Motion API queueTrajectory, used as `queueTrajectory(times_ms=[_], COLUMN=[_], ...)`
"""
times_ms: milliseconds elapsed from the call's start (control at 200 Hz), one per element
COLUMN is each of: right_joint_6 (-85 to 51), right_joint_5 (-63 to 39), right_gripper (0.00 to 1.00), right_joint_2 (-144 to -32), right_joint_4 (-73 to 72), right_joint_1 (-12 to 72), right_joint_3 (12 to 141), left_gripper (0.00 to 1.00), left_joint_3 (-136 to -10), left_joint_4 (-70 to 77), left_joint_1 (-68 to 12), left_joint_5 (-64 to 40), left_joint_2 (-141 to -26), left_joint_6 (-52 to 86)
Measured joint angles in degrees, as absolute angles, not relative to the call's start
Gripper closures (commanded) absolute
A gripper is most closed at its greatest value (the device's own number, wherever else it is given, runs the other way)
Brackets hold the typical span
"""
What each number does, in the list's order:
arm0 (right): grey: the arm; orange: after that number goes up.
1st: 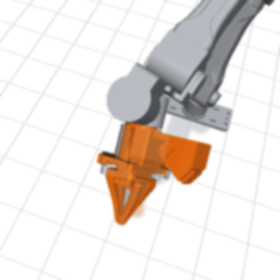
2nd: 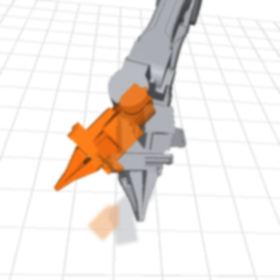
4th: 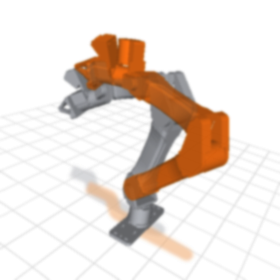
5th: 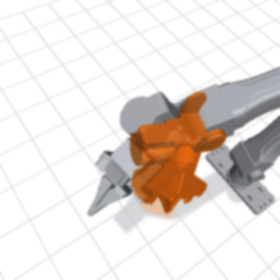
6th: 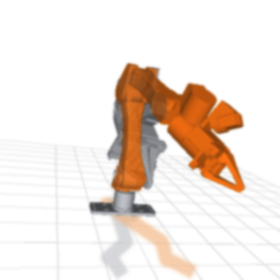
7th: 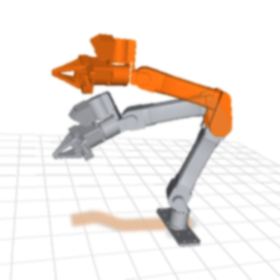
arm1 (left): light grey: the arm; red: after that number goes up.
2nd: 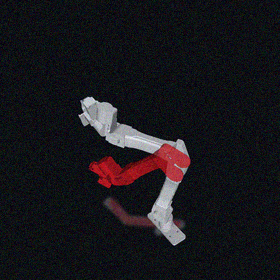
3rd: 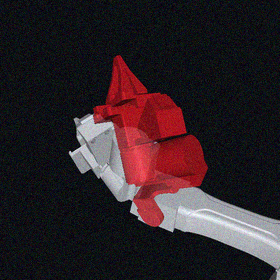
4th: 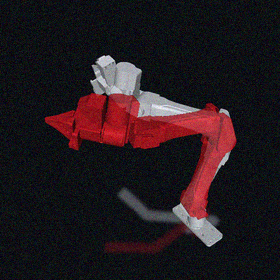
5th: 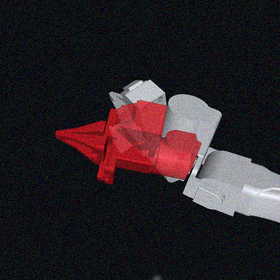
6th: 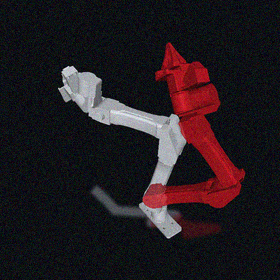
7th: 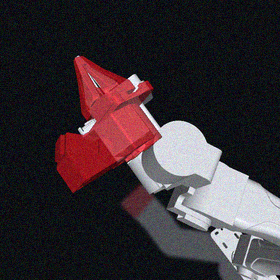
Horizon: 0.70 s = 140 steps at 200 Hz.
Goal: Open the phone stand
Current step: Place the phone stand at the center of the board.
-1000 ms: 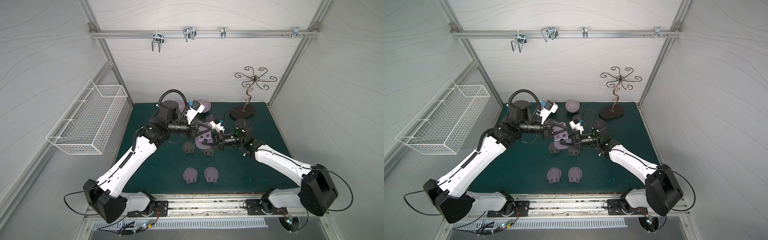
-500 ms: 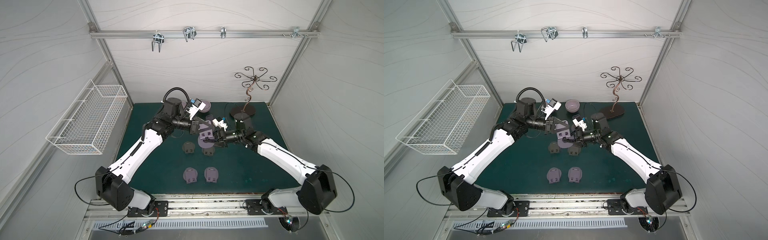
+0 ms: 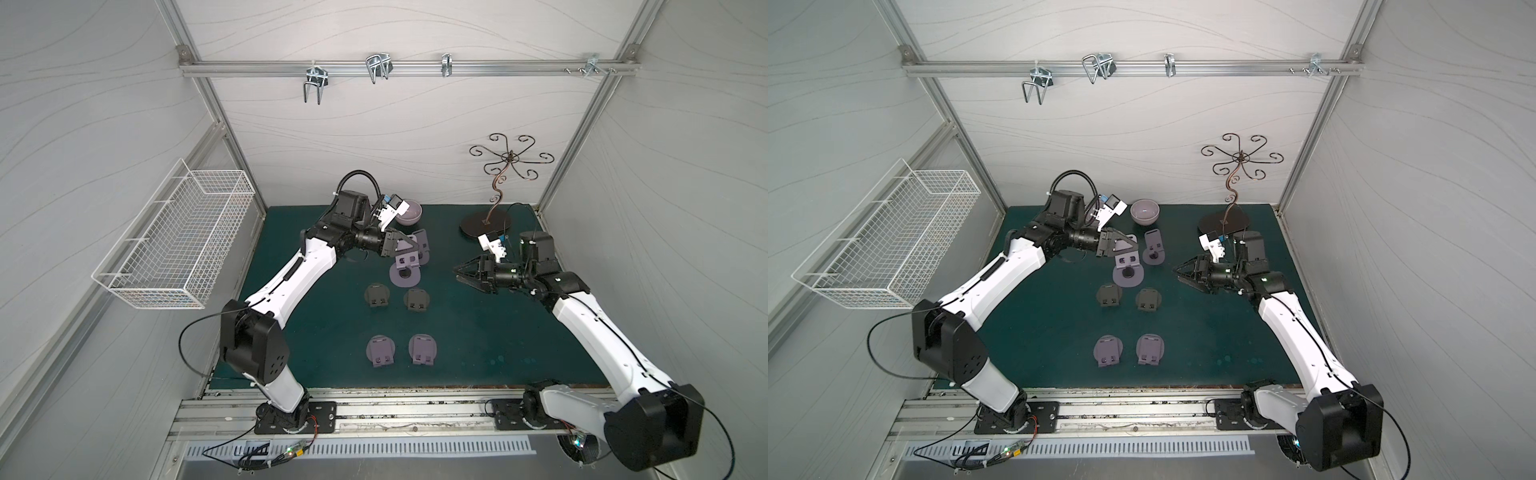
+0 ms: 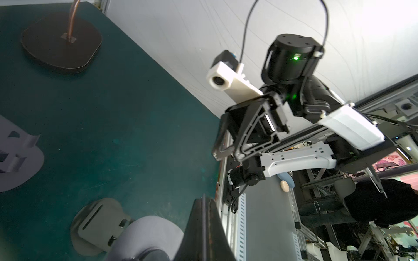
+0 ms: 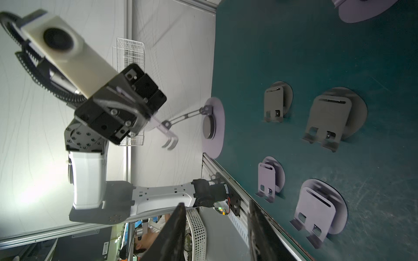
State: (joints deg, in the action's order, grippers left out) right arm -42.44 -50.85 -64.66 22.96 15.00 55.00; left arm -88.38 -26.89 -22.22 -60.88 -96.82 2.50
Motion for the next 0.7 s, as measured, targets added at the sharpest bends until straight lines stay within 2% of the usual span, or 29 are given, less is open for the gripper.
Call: queueTrajectory(times_ms=[255,460,700], right_joint_6=[-40.12,-39.05,-38.92], right_joint_5=[-49.82,-49.82,-49.8], right_gripper=[0.58,0.59,0.6], right_joint_2=[-64.82,-69.93,-75.94], right_joint_4=[24.75,23.83,21.1], right_joint_1=[13.06,12.38,12.23], right_joint_3=[53.47,53.06,52.71], left_gripper=[1.0,1.0,1.0], left_joint_3=[-97.6,-111.68,-129.67], left_joint_4=[-30.83,-35.05,-40.99], left_joint_1=[-16.53,-13.39,-13.21], left_joint_5=[-61.56,-63.72,-64.16], left_joint_2=[-112.88,-126.78,-141.95], left_joint_6=[-5.85,-11.9,-16.19])
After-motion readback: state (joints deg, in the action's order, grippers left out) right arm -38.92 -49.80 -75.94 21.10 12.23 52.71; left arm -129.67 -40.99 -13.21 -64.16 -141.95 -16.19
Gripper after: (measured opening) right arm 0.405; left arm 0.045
